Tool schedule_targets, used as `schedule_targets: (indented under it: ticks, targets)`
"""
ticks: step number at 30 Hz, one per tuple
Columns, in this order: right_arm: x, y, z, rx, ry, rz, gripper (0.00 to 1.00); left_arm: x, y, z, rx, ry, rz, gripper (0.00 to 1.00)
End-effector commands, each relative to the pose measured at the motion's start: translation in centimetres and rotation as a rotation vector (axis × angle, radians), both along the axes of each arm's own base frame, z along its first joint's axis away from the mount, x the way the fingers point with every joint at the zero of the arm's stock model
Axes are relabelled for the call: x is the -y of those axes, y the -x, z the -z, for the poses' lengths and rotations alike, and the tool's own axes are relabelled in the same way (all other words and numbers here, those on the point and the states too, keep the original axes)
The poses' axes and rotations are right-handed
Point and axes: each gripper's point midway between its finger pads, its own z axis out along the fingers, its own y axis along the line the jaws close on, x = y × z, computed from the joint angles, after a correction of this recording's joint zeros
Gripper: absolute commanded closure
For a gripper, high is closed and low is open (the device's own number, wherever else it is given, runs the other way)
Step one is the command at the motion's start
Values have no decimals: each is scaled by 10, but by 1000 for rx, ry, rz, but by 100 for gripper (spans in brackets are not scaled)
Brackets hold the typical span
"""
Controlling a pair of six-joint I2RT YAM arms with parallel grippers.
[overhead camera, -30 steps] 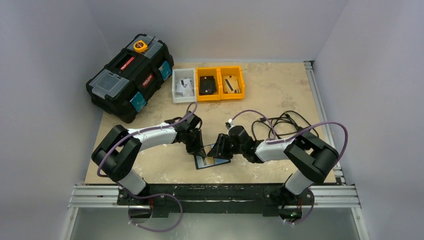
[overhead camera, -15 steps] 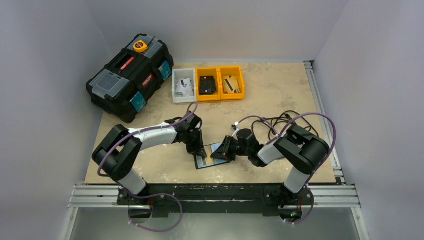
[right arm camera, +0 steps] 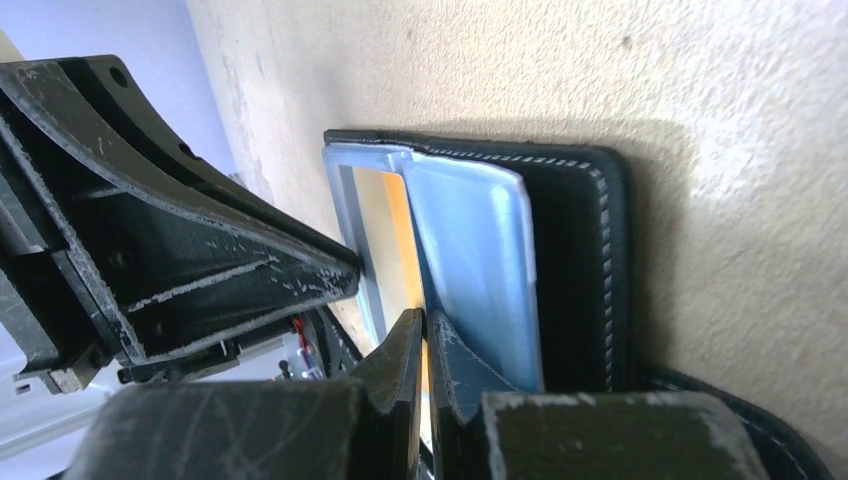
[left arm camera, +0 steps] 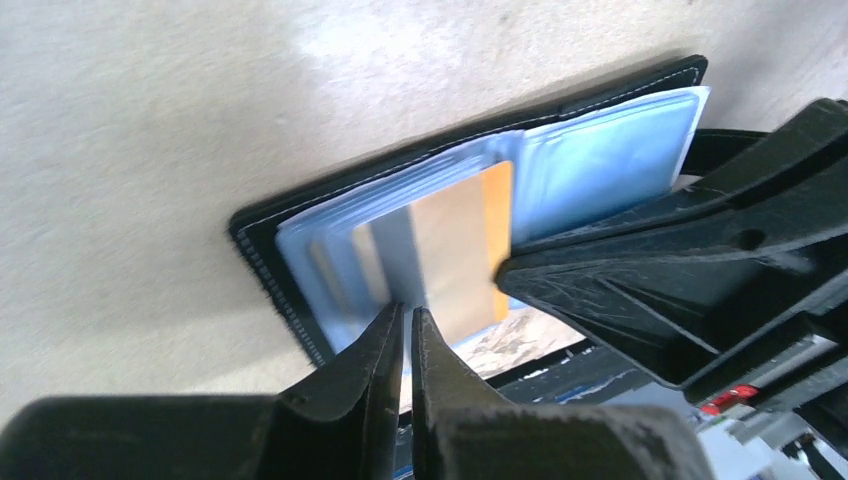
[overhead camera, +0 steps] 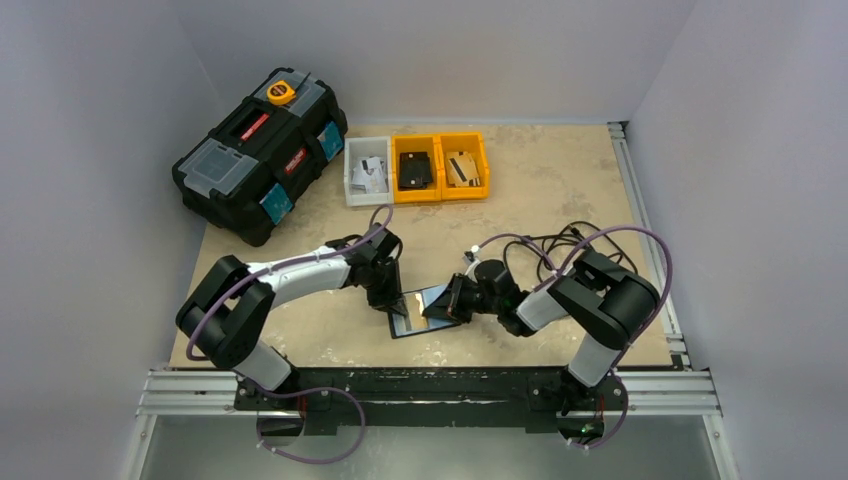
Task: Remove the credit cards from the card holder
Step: Remove the credit card from the card holder.
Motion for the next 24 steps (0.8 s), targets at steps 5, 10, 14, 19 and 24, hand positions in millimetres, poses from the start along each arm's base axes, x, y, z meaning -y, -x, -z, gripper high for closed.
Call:
schedule_targets:
  ticks: [5, 10, 14, 19, 24]
  targets:
    - [14, -6, 2, 35, 108, 60, 100, -27, 5, 0, 40, -97, 5, 97]
    - [16, -6, 2, 37, 123, 60, 100, -25, 6, 10, 17, -100, 7, 100]
    - [20, -7, 4, 45, 154, 61, 100, -31, 5, 18, 1, -146, -3, 100]
    - [27, -7, 3, 53, 203, 68, 100, -40, 5, 26, -22, -183, -20, 100]
    - [37, -12, 0, 81, 259, 93, 100, -46, 4, 29, -29, -194, -29, 100]
